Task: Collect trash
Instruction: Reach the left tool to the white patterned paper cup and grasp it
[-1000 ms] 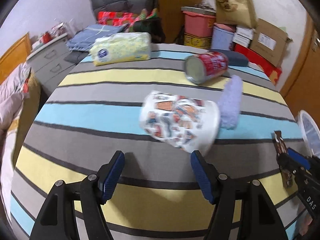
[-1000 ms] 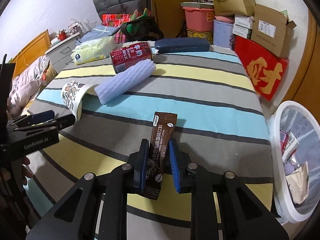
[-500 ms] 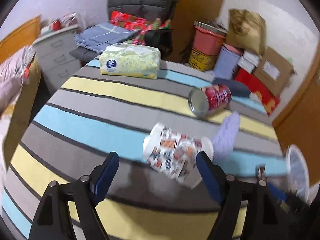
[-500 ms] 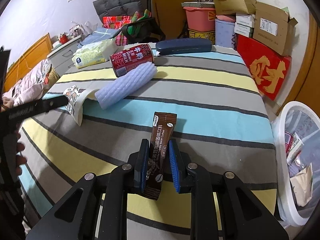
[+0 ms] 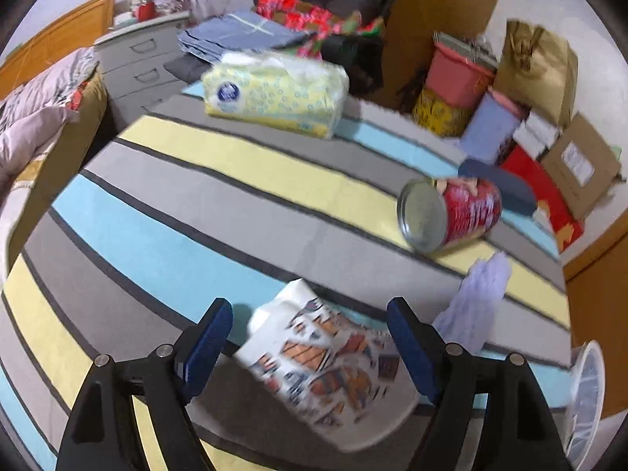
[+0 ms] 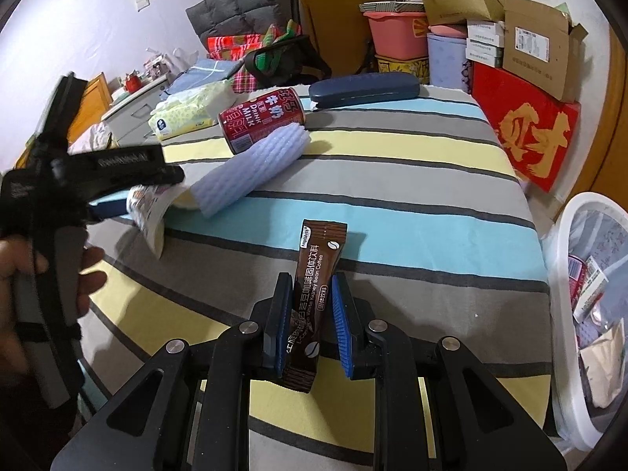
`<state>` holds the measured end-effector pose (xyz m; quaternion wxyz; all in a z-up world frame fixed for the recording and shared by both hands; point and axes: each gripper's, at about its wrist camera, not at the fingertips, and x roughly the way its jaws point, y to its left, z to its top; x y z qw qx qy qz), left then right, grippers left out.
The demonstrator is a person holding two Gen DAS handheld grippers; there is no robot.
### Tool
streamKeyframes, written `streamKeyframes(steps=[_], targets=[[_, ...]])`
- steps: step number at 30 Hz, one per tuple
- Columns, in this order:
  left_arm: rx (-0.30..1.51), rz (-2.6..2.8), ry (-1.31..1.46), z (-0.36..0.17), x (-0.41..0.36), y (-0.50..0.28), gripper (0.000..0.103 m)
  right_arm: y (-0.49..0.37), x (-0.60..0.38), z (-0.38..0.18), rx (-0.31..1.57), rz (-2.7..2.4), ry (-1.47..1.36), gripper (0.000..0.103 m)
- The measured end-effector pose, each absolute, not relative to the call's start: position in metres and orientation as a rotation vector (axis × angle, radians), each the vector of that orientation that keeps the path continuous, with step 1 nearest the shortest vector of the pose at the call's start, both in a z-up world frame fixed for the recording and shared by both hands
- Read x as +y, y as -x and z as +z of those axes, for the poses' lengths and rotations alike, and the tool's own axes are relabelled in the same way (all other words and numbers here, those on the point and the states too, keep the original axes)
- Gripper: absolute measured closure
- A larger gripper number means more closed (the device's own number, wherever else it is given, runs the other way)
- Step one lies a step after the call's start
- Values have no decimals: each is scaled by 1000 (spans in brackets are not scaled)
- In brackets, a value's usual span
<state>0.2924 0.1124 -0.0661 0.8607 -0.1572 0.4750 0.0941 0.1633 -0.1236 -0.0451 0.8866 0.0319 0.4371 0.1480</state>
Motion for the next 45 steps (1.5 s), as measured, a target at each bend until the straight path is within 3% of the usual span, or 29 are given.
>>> streamKeyframes(steps=[18, 31, 37, 45], targets=[[995, 136, 114, -60, 105, -218, 22, -161, -126, -43, 896, 294, -68, 82], [942, 169, 226, -50, 124, -162, 21, -158, -126, -43, 892, 306, -65, 82], [947, 169, 248, -56, 128, -155, 14, -156, -126, -43, 894, 316, -65, 82], [959, 166, 250, -66, 120, -165, 13, -154, -125, -42, 890, 320, -59, 82]])
